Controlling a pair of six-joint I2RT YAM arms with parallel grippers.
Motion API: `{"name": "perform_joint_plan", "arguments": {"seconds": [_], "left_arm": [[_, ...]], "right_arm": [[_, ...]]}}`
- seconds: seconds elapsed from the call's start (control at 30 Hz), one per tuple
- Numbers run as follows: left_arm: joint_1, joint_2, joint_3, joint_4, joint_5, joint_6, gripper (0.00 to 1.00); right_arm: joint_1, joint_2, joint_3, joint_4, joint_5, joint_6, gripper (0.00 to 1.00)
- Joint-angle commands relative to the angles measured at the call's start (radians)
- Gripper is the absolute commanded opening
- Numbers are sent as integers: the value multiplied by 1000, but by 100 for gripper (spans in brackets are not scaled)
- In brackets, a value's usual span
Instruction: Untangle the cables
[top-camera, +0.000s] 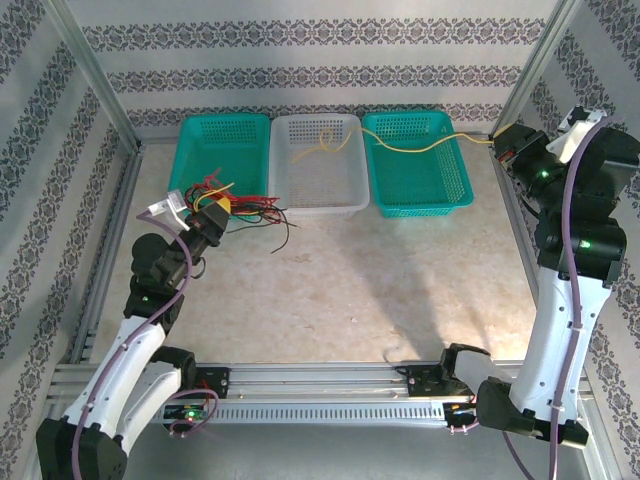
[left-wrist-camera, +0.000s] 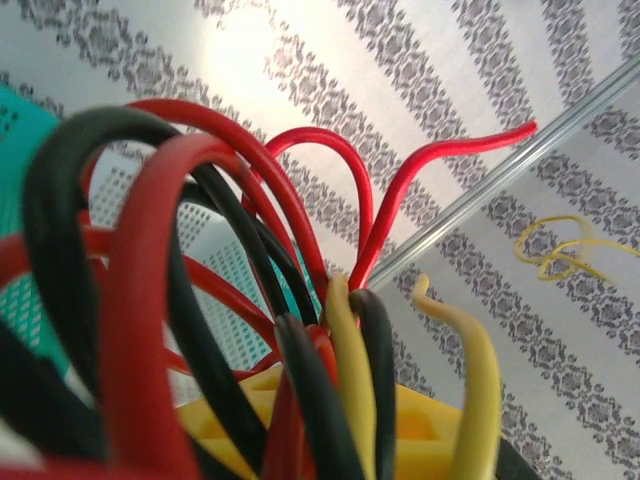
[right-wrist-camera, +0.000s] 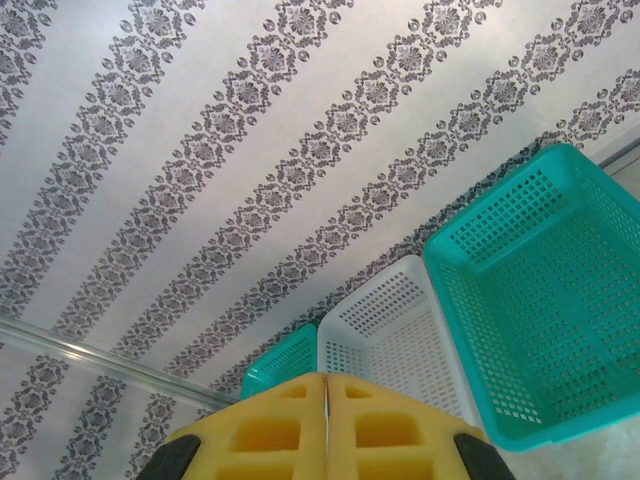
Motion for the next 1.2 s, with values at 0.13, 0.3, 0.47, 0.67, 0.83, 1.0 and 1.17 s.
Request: {"name": "perform_joint_plan", "arguments": {"seconds": [0.13, 0.3, 0.47, 0.67, 0.83, 1.0, 1.17], "left_arm": [[-136, 79, -85, 59, 17, -71, 0], [-355, 210, -126, 153, -135, -74, 0], [-472, 403, -90, 251, -197, -100, 12], [-511, 538, -19, 201, -225, -141, 100], [-510, 372, -3, -125, -296, -97, 99], [-506, 28, 11, -555, -446, 17, 99], [-465, -159, 143, -911, -614, 69, 99]], "right_arm": [[-5, -36, -115, 59, -12, 42, 0], [-4, -59, -193, 91, -35, 57, 0], [-1, -74, -224, 96, -45, 58, 0], [10, -92, -247, 112, -52, 67, 0], [13, -103, -249, 117, -49, 73, 0], [17, -101, -236, 104, -45, 58, 0], [27, -99, -247, 103, -39, 54, 0]]}}
